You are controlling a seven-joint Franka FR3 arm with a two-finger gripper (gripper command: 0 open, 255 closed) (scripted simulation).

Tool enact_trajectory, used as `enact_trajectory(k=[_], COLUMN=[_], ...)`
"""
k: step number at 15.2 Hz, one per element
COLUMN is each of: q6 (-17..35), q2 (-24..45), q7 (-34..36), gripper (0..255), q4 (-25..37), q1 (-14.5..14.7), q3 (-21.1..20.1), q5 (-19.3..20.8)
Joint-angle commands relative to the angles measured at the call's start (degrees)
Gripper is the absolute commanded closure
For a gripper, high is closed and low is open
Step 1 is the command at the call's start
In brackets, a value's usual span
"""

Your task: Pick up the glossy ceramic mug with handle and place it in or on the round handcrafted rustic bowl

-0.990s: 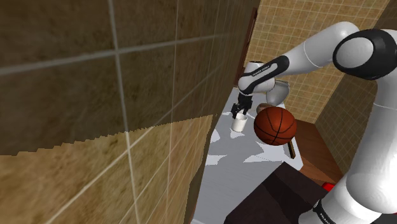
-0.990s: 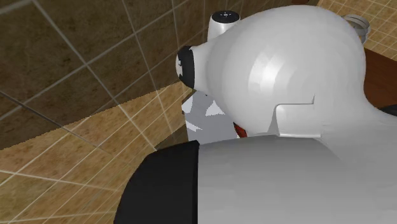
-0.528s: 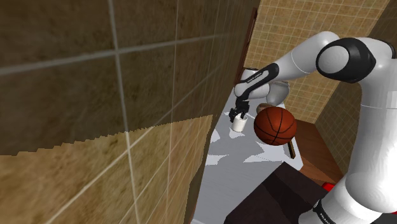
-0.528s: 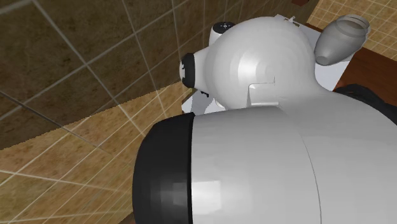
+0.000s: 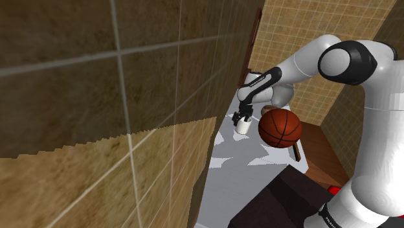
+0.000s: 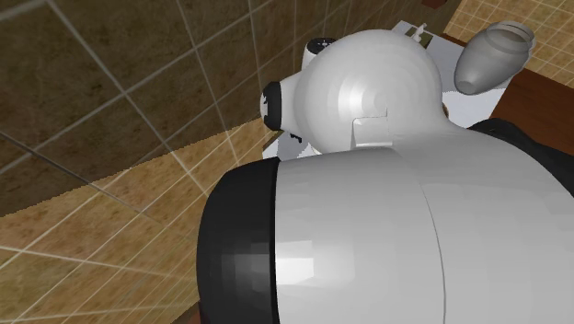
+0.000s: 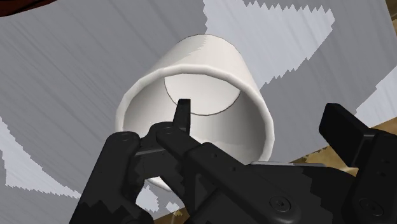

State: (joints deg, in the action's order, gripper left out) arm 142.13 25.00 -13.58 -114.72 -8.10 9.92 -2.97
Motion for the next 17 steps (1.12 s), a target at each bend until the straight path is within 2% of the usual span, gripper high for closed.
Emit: enact_trajectory(k=[1,2,3,12,17], q6=[0.0,0.0,0.0,0.0,-3.0], q2=[0.0,0.0,0.0,0.0,-2.7], q7=[0.0,0.0,0.0,0.0,0.3], gripper=[0,0,255,255,255], q4=[0.0,0.0,0.0,0.0,0.3], q1=[0.0,0.0,0.0,0.0,0.3], q3=[0.0,0.0,0.0,0.0,0.4], q5=[0.0,0.0,0.0,0.0,0.6])
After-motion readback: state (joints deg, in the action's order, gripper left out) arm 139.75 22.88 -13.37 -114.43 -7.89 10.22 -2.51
